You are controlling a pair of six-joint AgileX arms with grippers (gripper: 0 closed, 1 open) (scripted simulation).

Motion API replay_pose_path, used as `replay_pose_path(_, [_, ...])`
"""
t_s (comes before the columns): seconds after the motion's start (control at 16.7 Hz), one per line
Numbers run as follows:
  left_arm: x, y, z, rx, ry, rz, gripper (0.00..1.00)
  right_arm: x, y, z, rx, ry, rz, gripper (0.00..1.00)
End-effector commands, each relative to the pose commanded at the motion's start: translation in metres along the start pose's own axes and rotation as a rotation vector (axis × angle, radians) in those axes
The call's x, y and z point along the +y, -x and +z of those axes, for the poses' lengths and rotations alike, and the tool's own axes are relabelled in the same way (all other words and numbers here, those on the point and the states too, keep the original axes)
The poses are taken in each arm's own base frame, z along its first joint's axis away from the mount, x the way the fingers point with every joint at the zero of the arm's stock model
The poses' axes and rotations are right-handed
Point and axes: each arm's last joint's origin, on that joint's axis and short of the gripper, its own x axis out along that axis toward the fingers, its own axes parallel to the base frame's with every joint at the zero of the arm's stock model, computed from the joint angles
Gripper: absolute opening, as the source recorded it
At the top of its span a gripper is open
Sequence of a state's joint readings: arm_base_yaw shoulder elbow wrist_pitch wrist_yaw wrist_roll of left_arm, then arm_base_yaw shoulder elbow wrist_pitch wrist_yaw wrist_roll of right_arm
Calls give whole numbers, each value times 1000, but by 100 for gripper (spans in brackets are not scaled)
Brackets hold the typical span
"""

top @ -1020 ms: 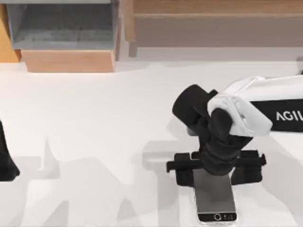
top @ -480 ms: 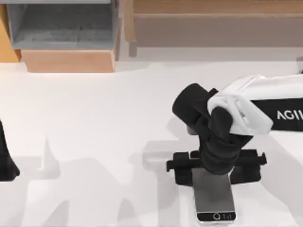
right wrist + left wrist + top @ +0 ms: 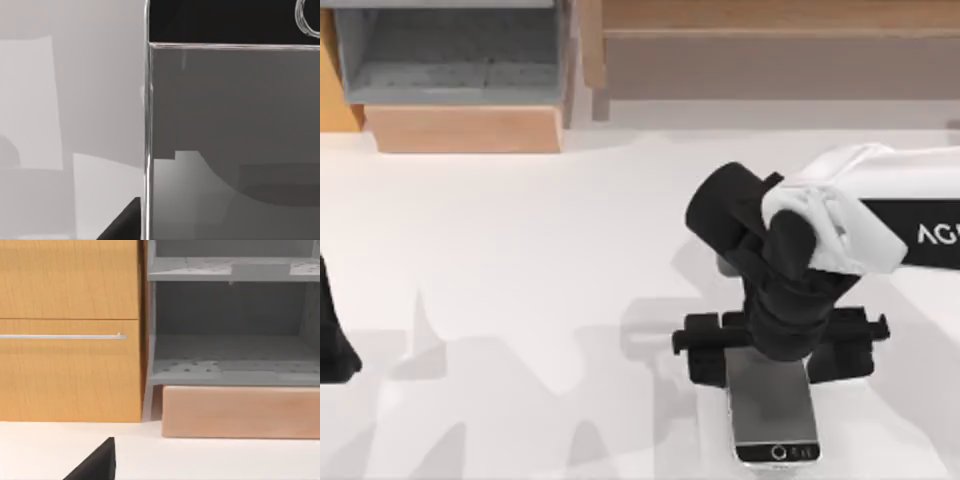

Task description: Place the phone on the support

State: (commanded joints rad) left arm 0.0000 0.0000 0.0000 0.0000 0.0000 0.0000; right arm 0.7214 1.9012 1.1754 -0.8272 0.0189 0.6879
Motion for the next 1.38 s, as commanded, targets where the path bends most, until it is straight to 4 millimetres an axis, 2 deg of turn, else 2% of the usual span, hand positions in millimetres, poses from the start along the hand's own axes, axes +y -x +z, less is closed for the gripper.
replay_pose_path(0.12, [0,0,0,0,0,0,100,-1,4,3,-16,-1,15,0])
replay_pose_path(0.3, [0,0,0,0,0,0,100,-13,36,27,-156,-9,122,0])
replay_pose_path(0.54, [0,0,0,0,0,0,100,-60,87,62,-419,-15,235,0])
replay_pose_path(0.78, [0,0,0,0,0,0,100,-108,126,80,-650,-19,265,0])
replay_pose_path(1.14, [0,0,0,0,0,0,100,-174,155,87,-893,-14,211,0])
replay_pose_path(1.38, [0,0,0,0,0,0,100,-208,168,85,-1035,18,155,0])
